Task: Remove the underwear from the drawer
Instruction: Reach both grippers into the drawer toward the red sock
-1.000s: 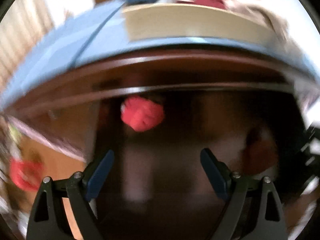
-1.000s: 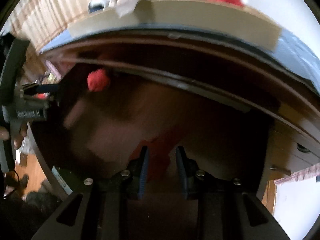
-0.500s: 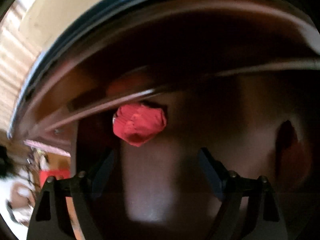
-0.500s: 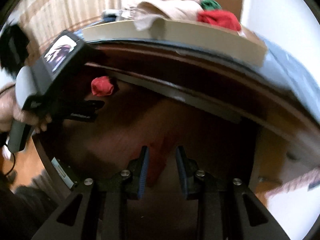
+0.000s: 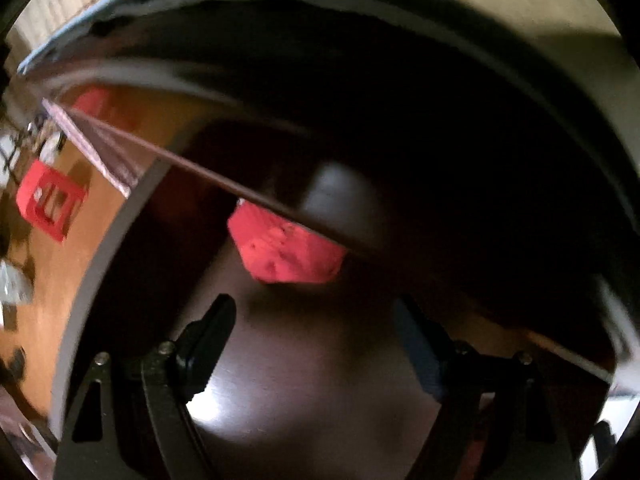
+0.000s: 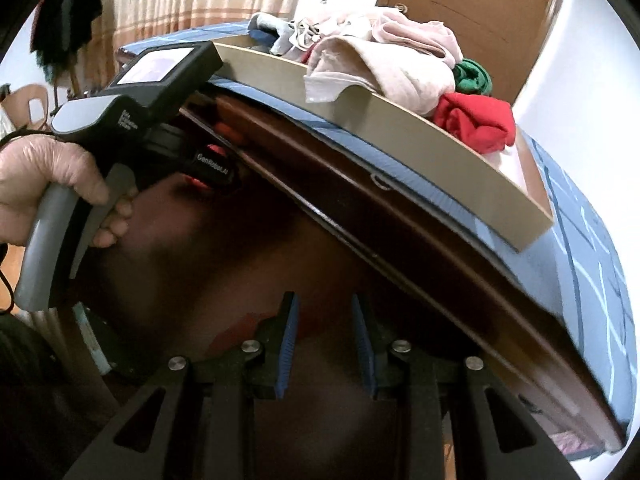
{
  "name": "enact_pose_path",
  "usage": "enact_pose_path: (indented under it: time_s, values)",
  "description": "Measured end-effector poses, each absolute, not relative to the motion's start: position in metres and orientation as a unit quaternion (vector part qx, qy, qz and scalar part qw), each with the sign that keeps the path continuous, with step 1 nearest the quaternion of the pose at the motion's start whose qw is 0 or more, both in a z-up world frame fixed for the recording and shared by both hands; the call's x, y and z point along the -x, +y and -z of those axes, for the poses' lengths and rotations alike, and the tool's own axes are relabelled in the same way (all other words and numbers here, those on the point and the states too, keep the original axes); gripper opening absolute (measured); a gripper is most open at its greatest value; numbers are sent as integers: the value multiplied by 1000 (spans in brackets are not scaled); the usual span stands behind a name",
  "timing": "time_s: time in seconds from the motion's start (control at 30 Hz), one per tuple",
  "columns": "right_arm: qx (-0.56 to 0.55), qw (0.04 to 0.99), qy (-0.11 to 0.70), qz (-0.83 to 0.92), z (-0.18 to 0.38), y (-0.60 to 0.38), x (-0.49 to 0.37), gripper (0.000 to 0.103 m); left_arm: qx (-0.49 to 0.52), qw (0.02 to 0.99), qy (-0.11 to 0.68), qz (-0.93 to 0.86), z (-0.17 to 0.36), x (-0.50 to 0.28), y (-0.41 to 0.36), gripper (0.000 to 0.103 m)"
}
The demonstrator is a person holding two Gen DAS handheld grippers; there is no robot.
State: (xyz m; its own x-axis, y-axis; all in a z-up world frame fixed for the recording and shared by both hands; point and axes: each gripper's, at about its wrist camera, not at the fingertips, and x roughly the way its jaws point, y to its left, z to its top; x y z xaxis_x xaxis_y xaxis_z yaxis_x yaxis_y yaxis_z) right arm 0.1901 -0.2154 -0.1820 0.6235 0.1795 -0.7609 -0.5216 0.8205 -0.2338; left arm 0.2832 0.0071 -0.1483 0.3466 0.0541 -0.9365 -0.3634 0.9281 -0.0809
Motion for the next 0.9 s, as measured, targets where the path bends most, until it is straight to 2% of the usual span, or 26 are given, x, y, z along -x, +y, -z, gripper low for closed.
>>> enact_pose_path:
  time_s: [0.07,0.27,0.47,0.57,0.7,0.77,0.83,0.9]
  values:
    - [251,872,371,-199,178,-216,-192,30,143,807,555,-140,150,-284,9,75]
    - [319,858,337,-222,176,-210,-191,30,177,791,554,-193,153,-280,22,74]
    - [317,860,321,-239,184,-199,-193,30,170,790,548,-216,151,-282,25,73]
    - [309,857,322,-259,193,-198,-180,30,206,782,557,-190,158,-283,31,75]
    - [374,857,263,-236,200,-185,-173,30,257,761,563,-196,166,-268,47,75]
    - [379,852,271,-239,200,-181,-172,30,260,746,591,-165,165,-267,52,75]
    - [375,850,283,-236,195,-182,-172,30,243,745,609,-121,158,-265,55,75]
    - [369,856,281,-230,184,-189,-166,30,172,762,618,-87,151,-260,47,75]
